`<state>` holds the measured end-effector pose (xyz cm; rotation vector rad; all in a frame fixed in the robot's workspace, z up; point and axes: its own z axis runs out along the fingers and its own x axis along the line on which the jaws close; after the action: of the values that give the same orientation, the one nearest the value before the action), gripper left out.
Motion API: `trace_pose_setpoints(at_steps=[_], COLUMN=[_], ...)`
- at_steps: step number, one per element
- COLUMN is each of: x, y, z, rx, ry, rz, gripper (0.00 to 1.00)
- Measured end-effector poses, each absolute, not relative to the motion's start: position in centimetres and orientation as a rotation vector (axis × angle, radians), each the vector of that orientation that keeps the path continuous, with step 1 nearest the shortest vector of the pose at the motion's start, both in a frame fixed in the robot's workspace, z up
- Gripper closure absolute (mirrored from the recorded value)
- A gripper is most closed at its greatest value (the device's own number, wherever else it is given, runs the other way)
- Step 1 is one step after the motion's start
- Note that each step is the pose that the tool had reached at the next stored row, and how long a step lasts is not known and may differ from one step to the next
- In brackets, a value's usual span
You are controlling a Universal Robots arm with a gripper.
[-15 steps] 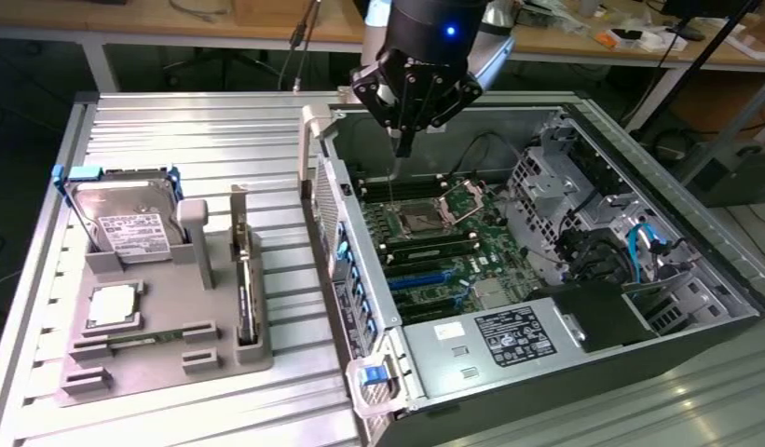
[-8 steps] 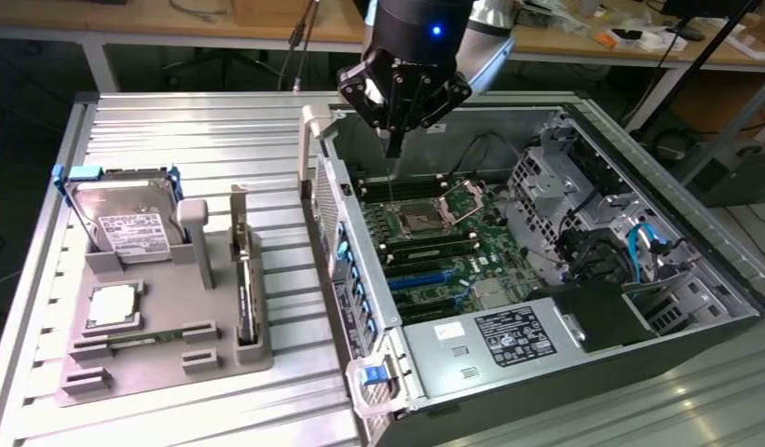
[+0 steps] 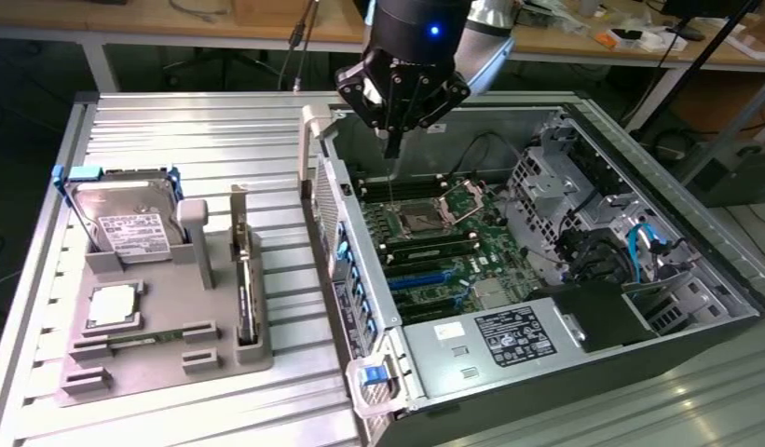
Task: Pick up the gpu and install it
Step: 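Reach for the gpu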
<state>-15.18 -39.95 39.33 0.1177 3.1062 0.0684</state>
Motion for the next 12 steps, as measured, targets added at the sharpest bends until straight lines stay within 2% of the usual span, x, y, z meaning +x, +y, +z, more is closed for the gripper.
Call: trace_pose_setpoints(at_steps=[12], x=[-16.3], y=[-40.0], z=[39.3], rx=[0.117], ry=[3.106], rz=[0.068], gripper=[0.89])
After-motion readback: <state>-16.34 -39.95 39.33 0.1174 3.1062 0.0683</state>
